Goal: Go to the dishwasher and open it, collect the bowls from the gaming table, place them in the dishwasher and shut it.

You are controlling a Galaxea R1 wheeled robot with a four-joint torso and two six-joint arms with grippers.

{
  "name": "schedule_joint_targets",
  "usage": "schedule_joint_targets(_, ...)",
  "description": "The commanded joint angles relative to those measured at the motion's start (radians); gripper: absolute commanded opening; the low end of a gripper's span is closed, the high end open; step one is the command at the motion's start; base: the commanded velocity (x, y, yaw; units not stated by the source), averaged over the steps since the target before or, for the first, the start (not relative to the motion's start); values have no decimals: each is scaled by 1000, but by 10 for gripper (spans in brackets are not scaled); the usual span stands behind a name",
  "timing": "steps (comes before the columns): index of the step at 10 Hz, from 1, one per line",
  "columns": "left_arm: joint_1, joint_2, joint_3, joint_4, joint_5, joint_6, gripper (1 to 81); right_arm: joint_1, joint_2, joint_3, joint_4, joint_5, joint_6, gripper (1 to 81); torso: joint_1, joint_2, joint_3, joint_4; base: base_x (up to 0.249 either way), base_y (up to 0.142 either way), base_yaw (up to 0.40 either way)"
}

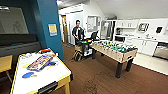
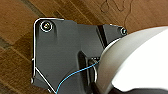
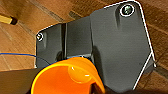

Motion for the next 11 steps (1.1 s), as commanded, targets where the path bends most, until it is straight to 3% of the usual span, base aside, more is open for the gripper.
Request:
schedule_joint_targets(1,-45,-11,6,11,13,3,10,45,-9,-3,-11,-37,-3,10,0,0,0,0,0,0,-399)
schedule_joint_targets(11,-45,-13,6,10,13,3,10,47,-8,-3,-11,-37,-3,10,0,0,0,0,0,0,-399)
